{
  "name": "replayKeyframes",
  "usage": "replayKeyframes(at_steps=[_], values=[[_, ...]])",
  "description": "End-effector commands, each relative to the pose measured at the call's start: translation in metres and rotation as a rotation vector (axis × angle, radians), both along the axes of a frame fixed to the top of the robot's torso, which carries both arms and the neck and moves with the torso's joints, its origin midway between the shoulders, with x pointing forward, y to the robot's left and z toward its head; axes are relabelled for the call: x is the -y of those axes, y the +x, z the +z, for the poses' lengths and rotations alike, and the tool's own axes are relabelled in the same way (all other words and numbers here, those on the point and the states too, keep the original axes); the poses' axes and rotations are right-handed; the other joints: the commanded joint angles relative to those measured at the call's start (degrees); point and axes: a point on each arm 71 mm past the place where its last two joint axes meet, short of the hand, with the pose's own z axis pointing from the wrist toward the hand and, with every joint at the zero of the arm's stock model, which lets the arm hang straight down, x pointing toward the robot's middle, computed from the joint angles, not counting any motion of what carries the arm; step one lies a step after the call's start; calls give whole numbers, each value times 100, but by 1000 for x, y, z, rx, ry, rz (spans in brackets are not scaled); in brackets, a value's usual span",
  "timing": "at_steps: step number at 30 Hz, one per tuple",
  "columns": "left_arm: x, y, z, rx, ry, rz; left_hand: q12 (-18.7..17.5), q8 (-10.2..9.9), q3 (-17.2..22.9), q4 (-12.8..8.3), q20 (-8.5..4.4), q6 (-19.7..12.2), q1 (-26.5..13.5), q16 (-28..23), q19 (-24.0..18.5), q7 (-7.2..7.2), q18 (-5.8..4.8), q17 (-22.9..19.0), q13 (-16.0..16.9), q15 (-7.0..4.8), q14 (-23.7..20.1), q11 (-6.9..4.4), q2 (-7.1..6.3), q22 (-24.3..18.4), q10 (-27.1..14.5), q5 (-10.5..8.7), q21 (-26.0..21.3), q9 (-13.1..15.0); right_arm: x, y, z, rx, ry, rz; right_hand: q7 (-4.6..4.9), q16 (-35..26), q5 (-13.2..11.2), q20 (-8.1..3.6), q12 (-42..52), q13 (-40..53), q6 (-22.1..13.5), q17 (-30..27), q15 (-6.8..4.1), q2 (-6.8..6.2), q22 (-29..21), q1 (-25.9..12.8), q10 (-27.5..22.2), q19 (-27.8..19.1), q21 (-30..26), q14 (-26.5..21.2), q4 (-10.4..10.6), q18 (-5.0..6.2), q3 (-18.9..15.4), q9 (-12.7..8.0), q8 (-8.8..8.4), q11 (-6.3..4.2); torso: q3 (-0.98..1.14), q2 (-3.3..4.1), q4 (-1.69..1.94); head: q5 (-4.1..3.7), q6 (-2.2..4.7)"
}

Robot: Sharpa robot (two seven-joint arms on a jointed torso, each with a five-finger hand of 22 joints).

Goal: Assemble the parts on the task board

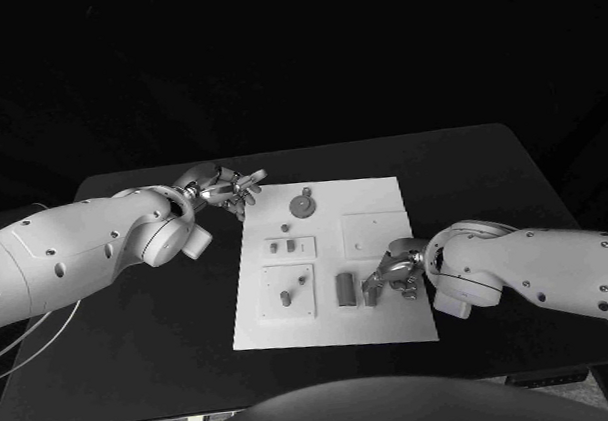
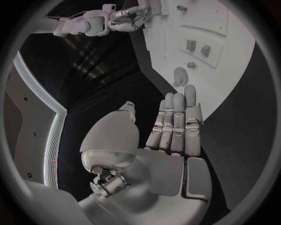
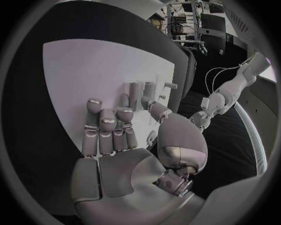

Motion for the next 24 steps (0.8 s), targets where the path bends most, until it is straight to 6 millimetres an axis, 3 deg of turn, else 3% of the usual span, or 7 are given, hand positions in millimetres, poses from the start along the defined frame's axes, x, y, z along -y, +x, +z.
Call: replayKeyframes(at_steps=[1,24], values=[[2,0,1,-1,-4,-15,24,26,32,1,-36,-6,-51,15,-20,25,240,7,-10,10,-44,-11,-25,6,-34,-28,-24,-7,-1,-1,0,4,5,21,25,11,-65,-38,-11,9,-10,-6,-29,-69,5,10,-18,7,-29,-5,31,48,7,-3,-34,28,-3,0,0,4,0],[2,0,0,-2,-3,-15,27,30,35,1,-35,-9,-50,16,-19,25,241,8,-12,10,-44,-11,-25,10,-36,-28,-26,-8,-2,-1,0,6,12,22,25,10,-105,-40,-12,10,-14,-6,-31,-103,4,-2,-21,6,-31,-5,98,49,19,0,-34,29,-2,0,1,11,0]])
